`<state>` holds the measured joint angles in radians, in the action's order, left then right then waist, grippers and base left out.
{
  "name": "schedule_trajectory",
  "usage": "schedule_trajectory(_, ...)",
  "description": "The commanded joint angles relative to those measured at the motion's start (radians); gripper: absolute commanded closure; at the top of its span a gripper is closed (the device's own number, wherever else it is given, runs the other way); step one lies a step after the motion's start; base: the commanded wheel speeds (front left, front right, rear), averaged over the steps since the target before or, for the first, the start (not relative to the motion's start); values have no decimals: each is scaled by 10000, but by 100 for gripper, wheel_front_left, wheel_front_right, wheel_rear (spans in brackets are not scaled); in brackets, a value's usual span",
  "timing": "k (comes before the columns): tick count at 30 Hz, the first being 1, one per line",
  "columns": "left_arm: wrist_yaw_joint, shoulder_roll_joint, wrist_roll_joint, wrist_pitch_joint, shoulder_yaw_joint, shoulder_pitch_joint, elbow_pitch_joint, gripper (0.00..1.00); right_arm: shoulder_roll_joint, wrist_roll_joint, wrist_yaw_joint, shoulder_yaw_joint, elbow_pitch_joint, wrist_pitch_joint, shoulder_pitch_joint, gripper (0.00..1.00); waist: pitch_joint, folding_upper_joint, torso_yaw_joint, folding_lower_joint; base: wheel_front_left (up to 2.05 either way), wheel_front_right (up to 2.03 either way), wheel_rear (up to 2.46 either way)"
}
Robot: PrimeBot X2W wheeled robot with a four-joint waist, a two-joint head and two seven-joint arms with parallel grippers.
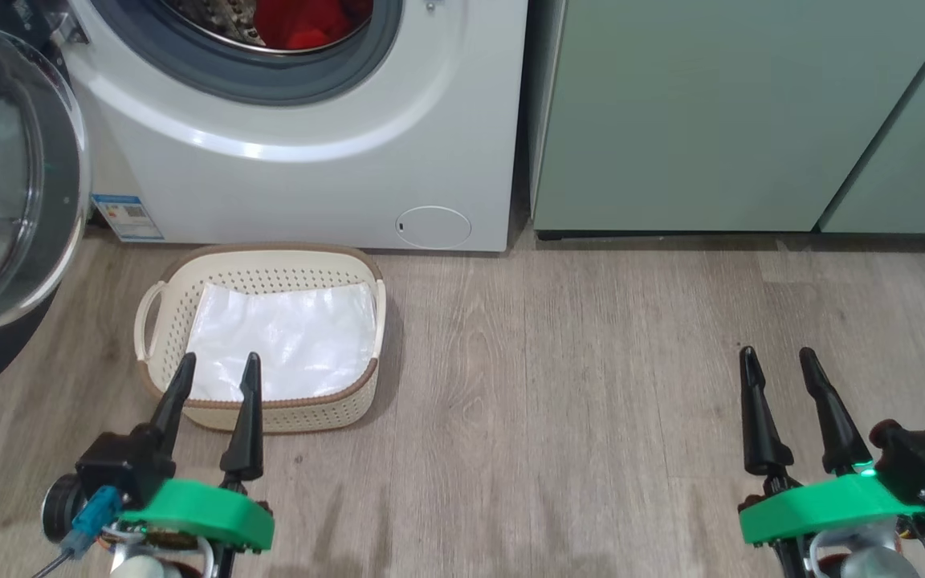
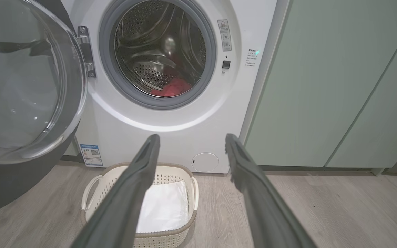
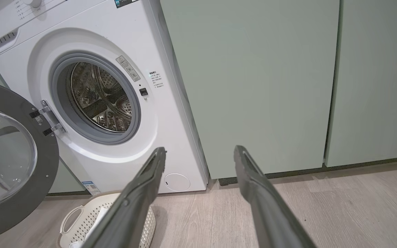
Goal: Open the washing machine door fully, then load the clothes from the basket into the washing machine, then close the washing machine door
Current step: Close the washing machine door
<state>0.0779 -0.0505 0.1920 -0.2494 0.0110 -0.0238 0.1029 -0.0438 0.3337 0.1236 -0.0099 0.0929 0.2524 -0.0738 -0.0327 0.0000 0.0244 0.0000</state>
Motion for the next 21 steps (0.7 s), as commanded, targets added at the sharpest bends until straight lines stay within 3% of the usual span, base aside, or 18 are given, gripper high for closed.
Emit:
schedule_trajectory(1,-24,3,-66,-124,-270,374,-344,0,-64,-78,71,223,-262,94,291,0,-5,0,0,0,0,0,0)
schedule_trajectory(13,-10,3,-34,-124,-268,379,-313,0,-64,-34,71,183,-258,94,313,0,-7,0,6,0,0,0,0)
schedule_trajectory(21,49,3,56,-124,-15,461,-161,0,-64,-43,71,150,-348,94,222,0,-122,0,624,0,0,0,0)
